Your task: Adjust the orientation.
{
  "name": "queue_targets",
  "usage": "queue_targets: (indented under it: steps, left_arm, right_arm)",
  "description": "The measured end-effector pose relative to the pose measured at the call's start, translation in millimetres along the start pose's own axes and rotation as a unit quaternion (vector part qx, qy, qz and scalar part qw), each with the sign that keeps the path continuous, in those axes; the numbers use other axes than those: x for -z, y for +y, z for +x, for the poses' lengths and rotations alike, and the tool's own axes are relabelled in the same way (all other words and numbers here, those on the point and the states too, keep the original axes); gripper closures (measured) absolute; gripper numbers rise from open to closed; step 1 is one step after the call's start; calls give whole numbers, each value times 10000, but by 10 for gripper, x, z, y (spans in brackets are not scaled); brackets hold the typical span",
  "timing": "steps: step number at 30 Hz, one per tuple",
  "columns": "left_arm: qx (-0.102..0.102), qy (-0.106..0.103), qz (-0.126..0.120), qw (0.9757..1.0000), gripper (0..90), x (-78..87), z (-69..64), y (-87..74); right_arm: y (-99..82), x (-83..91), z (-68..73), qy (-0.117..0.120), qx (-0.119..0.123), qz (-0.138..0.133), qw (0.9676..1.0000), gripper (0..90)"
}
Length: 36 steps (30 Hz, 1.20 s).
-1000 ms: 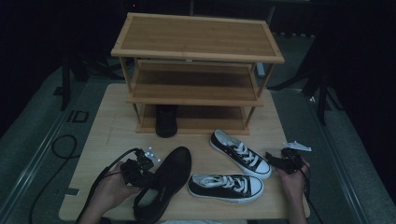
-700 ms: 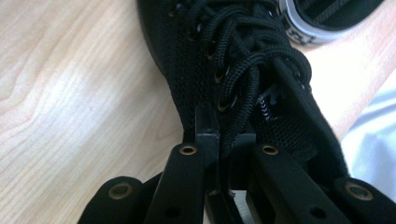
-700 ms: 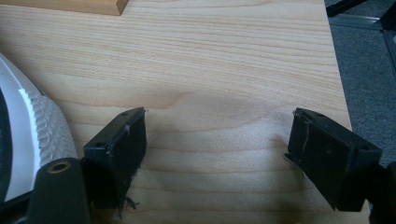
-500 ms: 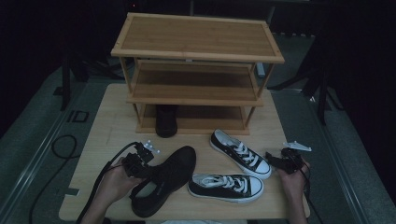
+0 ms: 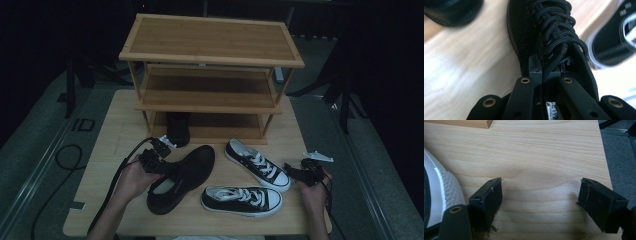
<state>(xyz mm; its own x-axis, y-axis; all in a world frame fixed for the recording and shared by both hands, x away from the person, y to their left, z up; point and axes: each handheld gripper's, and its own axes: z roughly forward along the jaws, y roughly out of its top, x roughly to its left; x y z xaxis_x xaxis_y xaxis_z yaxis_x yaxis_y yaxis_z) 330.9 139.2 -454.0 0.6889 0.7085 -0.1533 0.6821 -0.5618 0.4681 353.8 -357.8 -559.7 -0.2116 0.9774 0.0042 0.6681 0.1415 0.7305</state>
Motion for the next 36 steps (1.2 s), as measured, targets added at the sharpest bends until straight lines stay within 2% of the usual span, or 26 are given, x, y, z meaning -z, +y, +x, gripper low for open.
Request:
queue_targets:
  steps: [12, 17, 23, 28, 32, 36]
  left_arm:
    - [347, 121, -300, 9989, 876, -165, 106, 335]
    - [542, 281, -425, 9972, 876, -211, 156, 424]
    - [758, 355, -529, 9951, 876, -242, 228, 457]
    - [748, 451, -486, 9950, 874, -306, 232, 459]
    - [724, 380, -512, 9953, 867, -309, 245, 453]
    - [634, 218, -521, 9964, 762, -253, 248, 434]
  right_arm:
    - [1, -1, 1, 8, 0, -3, 10000, 192]
    - [1, -2, -2, 9, 20, -4, 10000, 191]
    - [2, -1, 0, 12, 7, 0, 10000, 191]
    - [2, -2, 0, 13, 8, 1, 10000, 191]
    - [2, -2, 0, 13, 8, 1, 10000, 191]
    - [2, -2, 0, 13, 7, -1, 10000, 191]
